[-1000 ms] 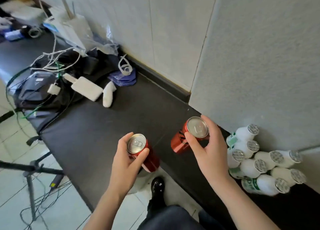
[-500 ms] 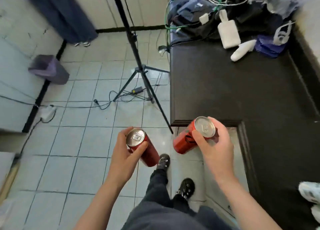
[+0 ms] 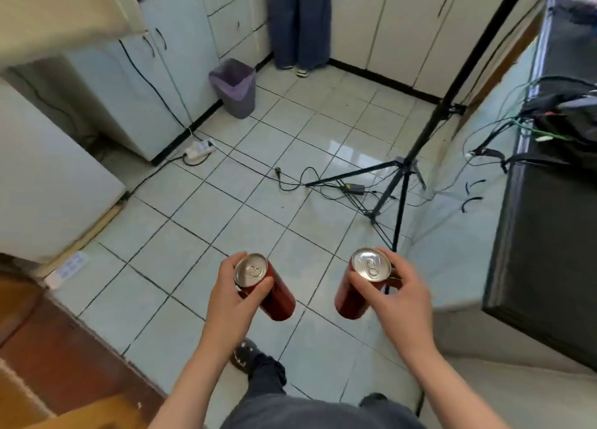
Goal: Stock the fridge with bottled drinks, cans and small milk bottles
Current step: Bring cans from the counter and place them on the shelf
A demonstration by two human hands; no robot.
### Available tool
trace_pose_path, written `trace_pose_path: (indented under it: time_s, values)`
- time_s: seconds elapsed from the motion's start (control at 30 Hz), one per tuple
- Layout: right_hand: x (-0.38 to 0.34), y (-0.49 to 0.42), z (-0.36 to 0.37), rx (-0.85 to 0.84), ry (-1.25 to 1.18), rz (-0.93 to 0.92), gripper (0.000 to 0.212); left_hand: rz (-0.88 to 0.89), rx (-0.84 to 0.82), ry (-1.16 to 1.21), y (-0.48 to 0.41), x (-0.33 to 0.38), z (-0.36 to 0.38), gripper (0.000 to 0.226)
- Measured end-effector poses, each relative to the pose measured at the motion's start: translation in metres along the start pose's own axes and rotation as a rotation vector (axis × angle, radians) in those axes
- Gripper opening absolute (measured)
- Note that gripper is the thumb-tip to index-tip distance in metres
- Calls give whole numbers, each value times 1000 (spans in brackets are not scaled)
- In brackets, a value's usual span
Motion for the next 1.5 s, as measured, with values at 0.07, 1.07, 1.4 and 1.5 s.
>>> trace_pose_path:
  time_s: [0.07, 1.07, 1.4, 1.5]
  values:
    - [-22, -6, 57, -70, -5, -20, 48, -17, 48, -25, -22, -16, -54, 52]
    - [-331, -43, 766, -1054, 18, -465, 49, -288, 839, -67, -233, -129, -565, 56]
    - [-418, -53, 899, -1112, 37, -580, 55, -159, 1153, 0, -293, -114, -661, 52]
    - [-441, -56, 920, -1075, -24, -552, 60, -117, 1210, 51, -314, -118, -694, 49]
Point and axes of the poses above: each hand's wrist, its own y-axis away from the middle knuckle, its own z-axis out of the palm, x = y × z, the point moved 9 cm from there along -y, towards the middle knuckle, and after that the axes turned 3 degrees about x, right-handed, at the moved point
